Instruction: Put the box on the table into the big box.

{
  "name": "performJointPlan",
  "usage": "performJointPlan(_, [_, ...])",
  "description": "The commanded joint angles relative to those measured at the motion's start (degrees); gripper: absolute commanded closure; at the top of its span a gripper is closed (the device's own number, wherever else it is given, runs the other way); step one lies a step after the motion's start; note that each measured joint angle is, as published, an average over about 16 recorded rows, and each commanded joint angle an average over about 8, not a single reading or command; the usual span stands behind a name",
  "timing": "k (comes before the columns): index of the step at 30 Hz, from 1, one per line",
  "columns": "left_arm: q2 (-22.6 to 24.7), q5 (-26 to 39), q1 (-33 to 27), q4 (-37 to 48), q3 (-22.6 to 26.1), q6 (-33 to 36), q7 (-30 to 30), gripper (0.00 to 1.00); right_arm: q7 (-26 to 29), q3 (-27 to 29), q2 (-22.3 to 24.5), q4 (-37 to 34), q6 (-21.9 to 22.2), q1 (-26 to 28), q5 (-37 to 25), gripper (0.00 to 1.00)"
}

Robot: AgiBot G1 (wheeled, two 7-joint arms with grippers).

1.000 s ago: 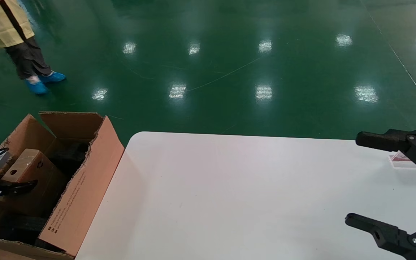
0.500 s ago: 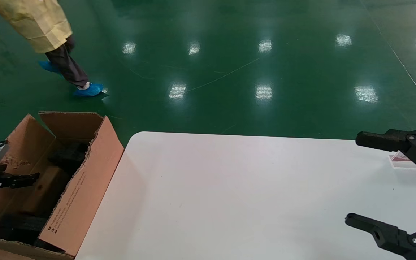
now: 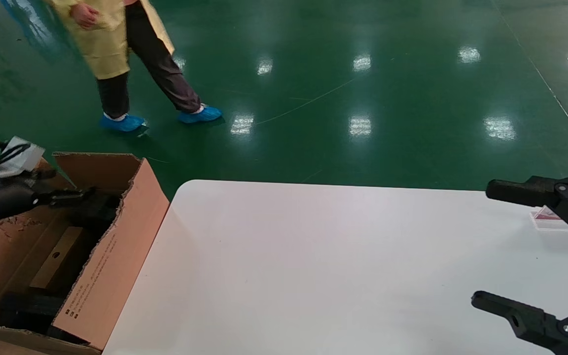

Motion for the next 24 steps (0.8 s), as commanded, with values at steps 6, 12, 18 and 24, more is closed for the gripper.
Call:
performJointPlan(6, [2.49,1.21,-5.32,-0.62,0.12,9.30,1.50,0.00,0.00,0.00,0.00,0.00,0.00,0.00,0.01,0.00])
performJointPlan(12, [3.64,1.28,-6.65,-0.56,-0.10,13.32,2.29,0.00,-0.01,0.00,0.01,-0.01,0.01,-0.01,0.02,0.00])
performJointPlan(18, [3.69,-1.04,-4.45,-5.36,-0.63,14.74,0.33,0.00,-0.01,0.00,0.02,-0.02,0.01,0.00,0.02,0.00])
performJointPlan(24, [3.54,-5.21,-0.24,-14.05,-1.50,16.39,-3.15,0.00,-0.01,0.00,0.02,-0.03,0.01,0.00,0.03,0.00])
